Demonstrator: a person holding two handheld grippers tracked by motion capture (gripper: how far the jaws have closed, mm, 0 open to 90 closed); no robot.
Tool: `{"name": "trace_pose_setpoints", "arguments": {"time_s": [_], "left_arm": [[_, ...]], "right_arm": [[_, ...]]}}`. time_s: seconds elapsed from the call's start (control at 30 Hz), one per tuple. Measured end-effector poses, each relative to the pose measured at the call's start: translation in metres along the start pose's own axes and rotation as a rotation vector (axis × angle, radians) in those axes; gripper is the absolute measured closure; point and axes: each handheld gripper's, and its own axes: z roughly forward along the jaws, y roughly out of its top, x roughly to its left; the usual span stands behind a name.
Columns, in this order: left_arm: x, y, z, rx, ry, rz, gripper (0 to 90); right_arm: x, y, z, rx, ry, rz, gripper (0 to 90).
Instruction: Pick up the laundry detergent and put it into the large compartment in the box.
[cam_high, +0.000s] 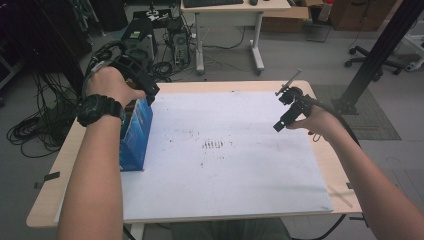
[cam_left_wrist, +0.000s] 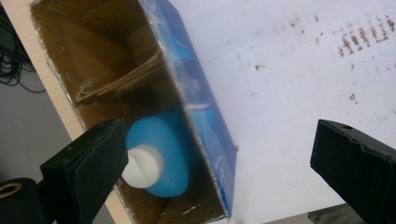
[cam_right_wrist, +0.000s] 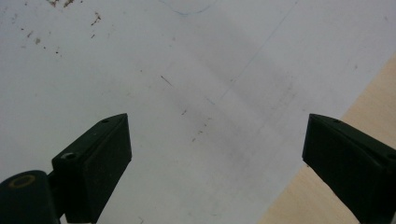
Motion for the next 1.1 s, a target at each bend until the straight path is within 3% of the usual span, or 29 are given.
{"name": "trace_pose_setpoints", "arguments": {"time_s": [0.4, 0.63, 0.7, 0.9, 1.1], "left_arm": [[-0.027, 0.019, -0.003, -0.026, -0.020, 0.112, 4.1], [-0.045, 0.030, -0.007, -0.060, -0.003, 0.190, 2.8], [-0.050, 0.033, -0.008, -0.079, -0.023, 0.208, 2.9], [-0.069, 0.039, -0.013, -0.133, -0.041, 0.369, 3.2], [-0.080, 0.041, -0.014, -0.139, -0.070, 0.441, 3.2]], "right_arm": [[-0.001, -0.001, -0.002, -0.001, -0.002, -0.002, 7.9], [-0.002, -0.002, -0.003, 0.000, -0.003, -0.002, 8.0], [-0.002, -0.002, -0.003, -0.002, -0.002, -0.001, 7.9], [-0.003, -0.003, -0.004, -0.004, -0.004, -0.002, 7.9], [-0.002, -0.003, -0.004, -0.005, -0.003, 0.001, 7.9]]}}
